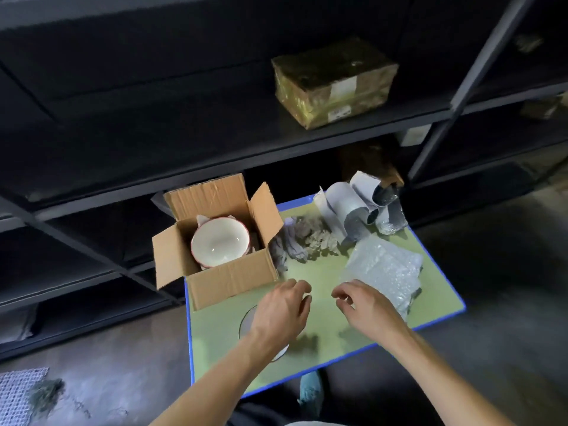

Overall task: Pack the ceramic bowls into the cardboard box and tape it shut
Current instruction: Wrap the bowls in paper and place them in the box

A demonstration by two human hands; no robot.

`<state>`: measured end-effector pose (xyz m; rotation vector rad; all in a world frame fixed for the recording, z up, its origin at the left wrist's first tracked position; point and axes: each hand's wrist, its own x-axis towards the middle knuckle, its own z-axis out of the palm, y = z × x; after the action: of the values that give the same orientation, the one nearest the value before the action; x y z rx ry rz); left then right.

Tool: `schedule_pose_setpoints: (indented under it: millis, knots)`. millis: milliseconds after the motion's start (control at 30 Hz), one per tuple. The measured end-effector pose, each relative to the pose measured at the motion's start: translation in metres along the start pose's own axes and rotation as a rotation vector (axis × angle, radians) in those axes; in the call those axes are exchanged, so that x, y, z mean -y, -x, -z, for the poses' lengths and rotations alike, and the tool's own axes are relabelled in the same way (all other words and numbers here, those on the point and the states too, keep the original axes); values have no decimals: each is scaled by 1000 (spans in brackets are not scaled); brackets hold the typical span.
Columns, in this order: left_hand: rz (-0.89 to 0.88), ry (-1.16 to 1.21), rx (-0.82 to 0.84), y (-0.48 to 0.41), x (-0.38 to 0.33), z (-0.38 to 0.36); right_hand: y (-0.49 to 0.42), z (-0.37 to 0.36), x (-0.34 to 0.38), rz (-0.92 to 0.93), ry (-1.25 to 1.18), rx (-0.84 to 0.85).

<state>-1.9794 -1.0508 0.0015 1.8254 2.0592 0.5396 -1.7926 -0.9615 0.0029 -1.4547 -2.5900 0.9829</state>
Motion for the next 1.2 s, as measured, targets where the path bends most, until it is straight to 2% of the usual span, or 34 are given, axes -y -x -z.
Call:
schedule_pose_setpoints:
  millis: [267, 567, 933, 1200]
  knots:
    - [-14, -135, 265, -68, -35, -42, 26, 7, -70, -294, 9, -28]
    - [53, -129, 386, -115, -44, -81, 30, 10, -97, -497, -43, -73]
    - [276, 187, 254, -109, -43, -86, 22, 6, -96, -590, -252, -101]
    - [454, 647, 124, -84, -24, -55, 9, 15, -84, -566, -283, -122]
